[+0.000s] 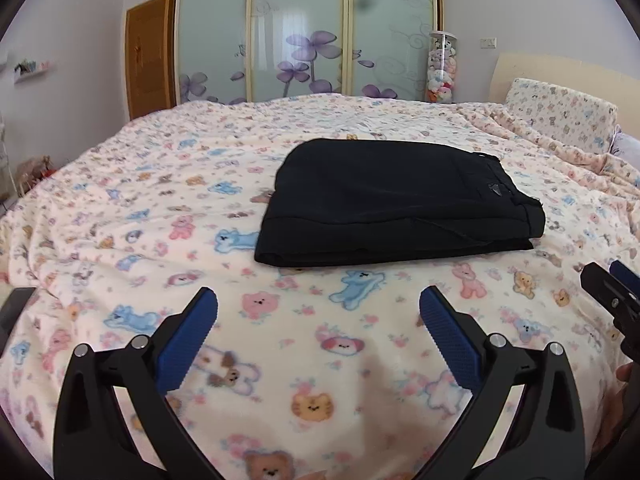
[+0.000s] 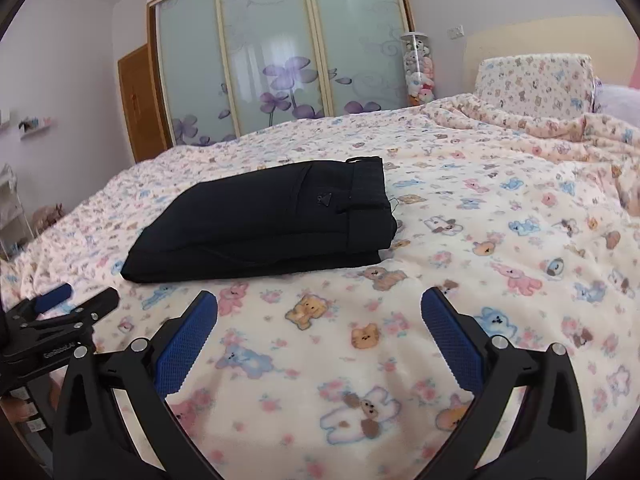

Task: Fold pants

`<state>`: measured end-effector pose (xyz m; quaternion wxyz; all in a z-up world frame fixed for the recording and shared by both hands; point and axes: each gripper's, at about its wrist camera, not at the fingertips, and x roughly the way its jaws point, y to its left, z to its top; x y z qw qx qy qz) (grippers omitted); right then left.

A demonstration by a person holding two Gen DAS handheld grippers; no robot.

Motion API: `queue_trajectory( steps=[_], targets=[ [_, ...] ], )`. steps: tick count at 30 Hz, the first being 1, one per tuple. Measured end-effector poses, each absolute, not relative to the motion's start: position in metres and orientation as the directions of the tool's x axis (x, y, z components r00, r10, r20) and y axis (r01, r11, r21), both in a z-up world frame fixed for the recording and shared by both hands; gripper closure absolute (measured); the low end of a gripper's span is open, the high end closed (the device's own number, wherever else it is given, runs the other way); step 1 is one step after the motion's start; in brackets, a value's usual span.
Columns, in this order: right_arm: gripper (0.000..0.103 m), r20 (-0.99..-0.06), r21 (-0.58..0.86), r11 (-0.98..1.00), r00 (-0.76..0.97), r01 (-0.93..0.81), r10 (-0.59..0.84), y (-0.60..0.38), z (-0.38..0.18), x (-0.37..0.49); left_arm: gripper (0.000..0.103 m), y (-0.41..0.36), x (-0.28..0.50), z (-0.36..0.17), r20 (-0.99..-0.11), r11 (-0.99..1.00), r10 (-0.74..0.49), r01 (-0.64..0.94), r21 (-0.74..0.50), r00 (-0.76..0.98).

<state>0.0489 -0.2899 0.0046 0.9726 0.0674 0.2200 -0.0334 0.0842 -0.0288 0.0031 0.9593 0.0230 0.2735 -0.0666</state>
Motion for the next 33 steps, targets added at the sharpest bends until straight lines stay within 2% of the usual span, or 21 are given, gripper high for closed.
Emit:
queue_trajectory(
  steps=[6, 10, 33],
  targets=[
    [0.001, -0.436, 0.015, 0.997, 0.897, 0.082, -0.067, -0.278, 0.009, 0.055, 0.002, -0.031, 0.075, 0.005, -0.513, 0.994, -0.055, 0.098, 0.057, 0.857],
    [0.001, -0.478, 0.011, 0.996, 0.875, 0.091, -0.075, -0.277, 0.001, 0.062, 0.002, -0.026, 0.075, 0.005, -0.517, 0.996, -0.048, 0.080, 0.040, 0.855],
    [0.001, -0.520, 0.025, 0.994, 0.851, 0.103, -0.076, -0.280, -0.008, 0.068, 0.002, -0.033, 0.069, 0.005, -0.496, 0.993, -0.020, 0.075, 0.092, 0.868]
  ],
)
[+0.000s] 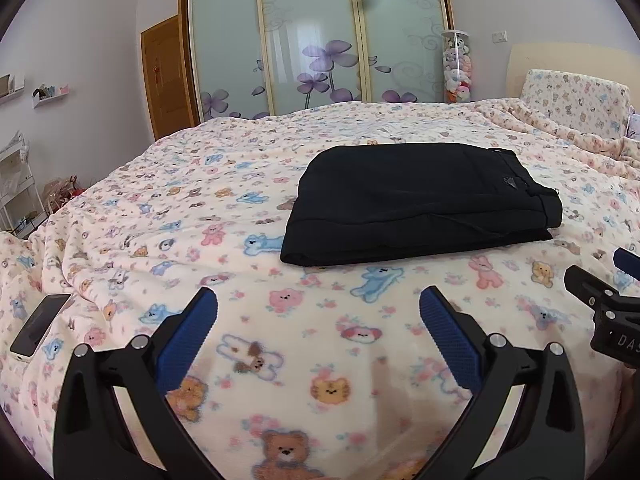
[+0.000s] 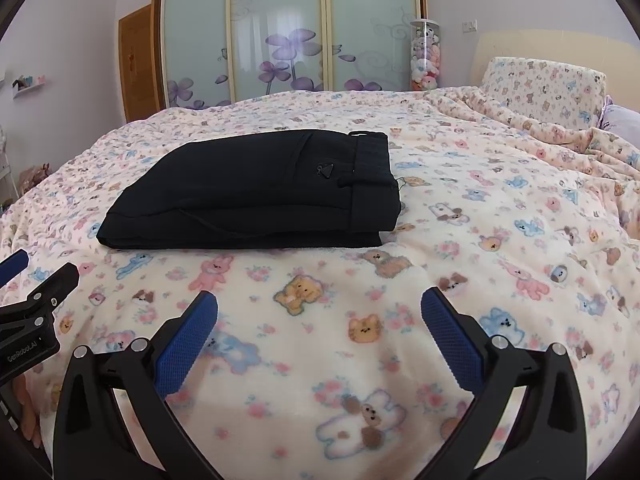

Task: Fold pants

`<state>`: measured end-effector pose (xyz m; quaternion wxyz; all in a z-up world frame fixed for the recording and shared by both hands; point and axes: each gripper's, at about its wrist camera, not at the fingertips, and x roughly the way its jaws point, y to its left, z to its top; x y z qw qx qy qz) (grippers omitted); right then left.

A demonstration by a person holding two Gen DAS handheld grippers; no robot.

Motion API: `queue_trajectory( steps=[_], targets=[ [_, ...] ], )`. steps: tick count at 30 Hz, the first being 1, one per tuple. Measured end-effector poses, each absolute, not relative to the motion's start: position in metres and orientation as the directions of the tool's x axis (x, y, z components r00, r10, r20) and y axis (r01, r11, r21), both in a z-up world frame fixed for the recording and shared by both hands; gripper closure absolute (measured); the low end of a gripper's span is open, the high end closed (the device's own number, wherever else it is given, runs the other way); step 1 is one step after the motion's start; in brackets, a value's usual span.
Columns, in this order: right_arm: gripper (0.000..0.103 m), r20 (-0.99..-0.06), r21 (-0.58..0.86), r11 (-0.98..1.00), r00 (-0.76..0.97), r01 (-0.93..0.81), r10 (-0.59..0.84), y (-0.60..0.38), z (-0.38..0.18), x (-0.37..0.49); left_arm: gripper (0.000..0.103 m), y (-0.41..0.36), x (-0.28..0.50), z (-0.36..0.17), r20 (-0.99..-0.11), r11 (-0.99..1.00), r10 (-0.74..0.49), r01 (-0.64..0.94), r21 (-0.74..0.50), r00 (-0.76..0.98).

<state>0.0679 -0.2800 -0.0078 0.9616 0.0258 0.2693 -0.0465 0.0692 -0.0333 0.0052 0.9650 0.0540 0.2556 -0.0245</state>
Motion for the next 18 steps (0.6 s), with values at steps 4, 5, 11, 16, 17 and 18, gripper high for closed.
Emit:
queue_trajectory(
  steps=[4, 5, 11, 16, 17, 18],
  targets=[
    [0.001, -0.521, 0.026, 0.994, 0.850, 0.105, -0.076, -0.2803, -0.0079, 0.0683, 0.002, -0.0335, 0.0691, 0.0046, -0.499, 0.993, -0.020, 0.074, 0.089, 0.866],
    [0.001, -0.521, 0.027, 0.994, 0.850, 0.106, -0.076, -0.2802, -0.0081, 0.0682, 0.002, -0.0334, 0.0692, 0.0048, -0.498, 0.993, -0.019, 0.073, 0.091, 0.867],
    [0.001, -0.521, 0.026, 0.994, 0.850, 0.105, -0.076, -0.2809, -0.0081, 0.0685, 0.002, -0.0337, 0.0693, 0.0041, -0.499, 0.993, -0.022, 0.077, 0.090, 0.866],
    [0.001, -0.521, 0.026, 0.994, 0.850, 0.104, -0.076, -0.2814, -0.0081, 0.0688, 0.002, -0.0339, 0.0695, 0.0040, -0.500, 0.993, -0.022, 0.077, 0.091, 0.866],
    [0.001, -0.521, 0.026, 0.994, 0.850, 0.104, -0.076, -0.2814, -0.0081, 0.0688, 0.002, -0.0339, 0.0694, 0.0039, -0.501, 0.993, -0.022, 0.078, 0.090, 0.865],
    [0.001, -0.521, 0.026, 0.994, 0.850, 0.104, -0.076, -0.2815, -0.0081, 0.0688, 0.002, -0.0341, 0.0693, 0.0038, -0.501, 0.993, -0.023, 0.078, 0.090, 0.865]
  ],
)
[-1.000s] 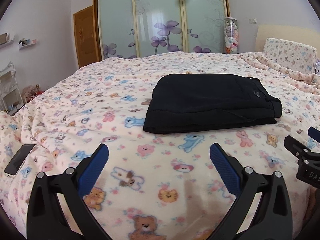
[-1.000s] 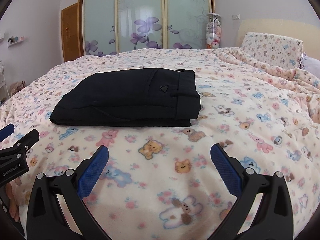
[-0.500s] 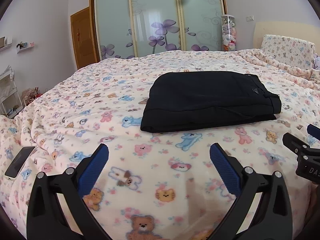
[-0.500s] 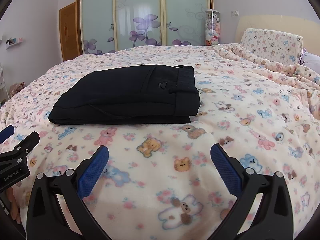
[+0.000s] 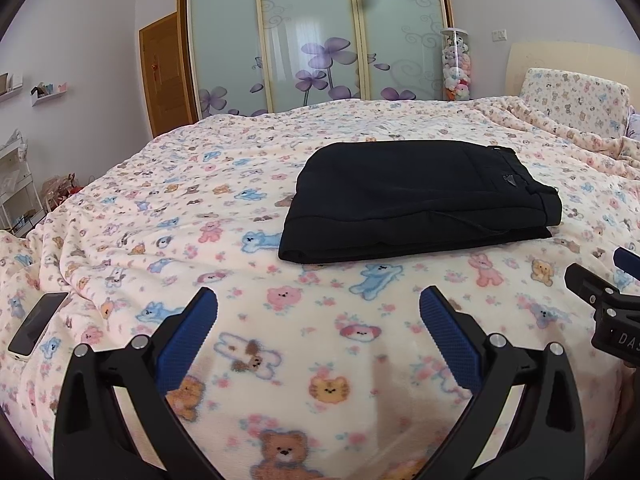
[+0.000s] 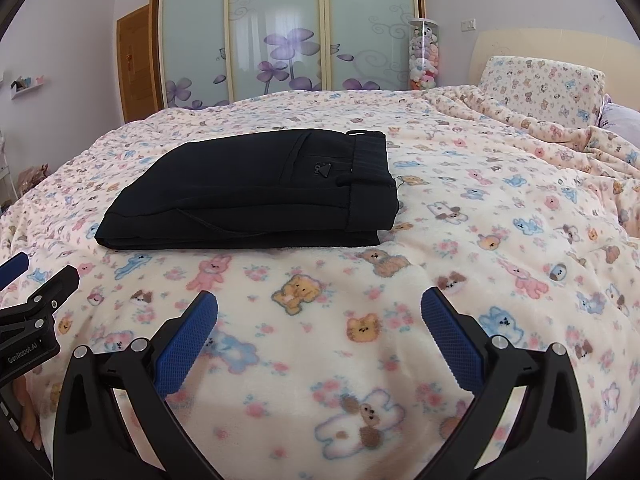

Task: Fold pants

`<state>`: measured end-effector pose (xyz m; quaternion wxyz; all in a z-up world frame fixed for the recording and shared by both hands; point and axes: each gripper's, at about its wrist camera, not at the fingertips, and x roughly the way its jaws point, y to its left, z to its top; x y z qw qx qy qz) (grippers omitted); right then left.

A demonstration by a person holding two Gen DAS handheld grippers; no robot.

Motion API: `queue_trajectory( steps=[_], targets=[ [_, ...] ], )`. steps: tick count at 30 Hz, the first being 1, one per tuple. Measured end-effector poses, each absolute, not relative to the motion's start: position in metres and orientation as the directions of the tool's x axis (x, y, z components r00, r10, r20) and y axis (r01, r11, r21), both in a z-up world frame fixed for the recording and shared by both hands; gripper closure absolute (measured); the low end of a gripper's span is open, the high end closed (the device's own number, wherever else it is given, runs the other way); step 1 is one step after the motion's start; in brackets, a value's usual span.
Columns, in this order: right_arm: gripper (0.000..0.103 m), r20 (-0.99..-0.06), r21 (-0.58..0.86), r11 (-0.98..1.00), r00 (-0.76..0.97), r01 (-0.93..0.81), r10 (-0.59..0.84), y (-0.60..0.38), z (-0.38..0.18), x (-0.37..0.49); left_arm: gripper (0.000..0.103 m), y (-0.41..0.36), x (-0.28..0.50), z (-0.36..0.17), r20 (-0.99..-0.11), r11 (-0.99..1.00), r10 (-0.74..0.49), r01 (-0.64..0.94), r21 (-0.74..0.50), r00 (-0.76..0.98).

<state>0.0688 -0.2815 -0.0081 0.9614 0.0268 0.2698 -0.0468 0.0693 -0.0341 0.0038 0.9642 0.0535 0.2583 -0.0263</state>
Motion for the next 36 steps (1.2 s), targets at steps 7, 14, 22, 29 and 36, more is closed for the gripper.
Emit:
queue_trajectory(
  steps=[7, 14, 22, 29, 36],
  targets=[
    [0.001, -0.522, 0.027, 0.994, 0.850, 0.104, -0.075, -0.2819, -0.0083, 0.0691, 0.002, -0.0343, 0.0691, 0.0043, -0.499, 0.993, -0.022, 0.078, 0.090, 0.866],
    [0.001, -0.522, 0.027, 0.994, 0.849, 0.104, -0.075, -0.2821, -0.0081, 0.0692, 0.002, -0.0356, 0.0690, 0.0035, -0.500, 0.993, -0.023, 0.079, 0.092, 0.866],
    [0.001, -0.528, 0.028, 0.994, 0.846, 0.106, -0.076, -0.2816, -0.0102, 0.0680, 0.002, -0.0378, 0.0676, 0.0029, -0.497, 0.992, -0.020, 0.079, 0.097, 0.868],
    [0.001, -0.532, 0.031, 0.994, 0.843, 0.109, -0.076, -0.2827, -0.0131, 0.0671, 0.002, -0.0377, 0.0699, 0.0017, -0.493, 0.990, -0.038, 0.099, 0.099, 0.869],
    [0.001, -0.533, 0.030, 0.994, 0.843, 0.109, -0.076, -0.2829, -0.0124, 0.0682, 0.002, -0.0332, 0.0752, 0.0017, -0.507, 0.988, -0.055, 0.119, 0.095, 0.860]
  ],
)
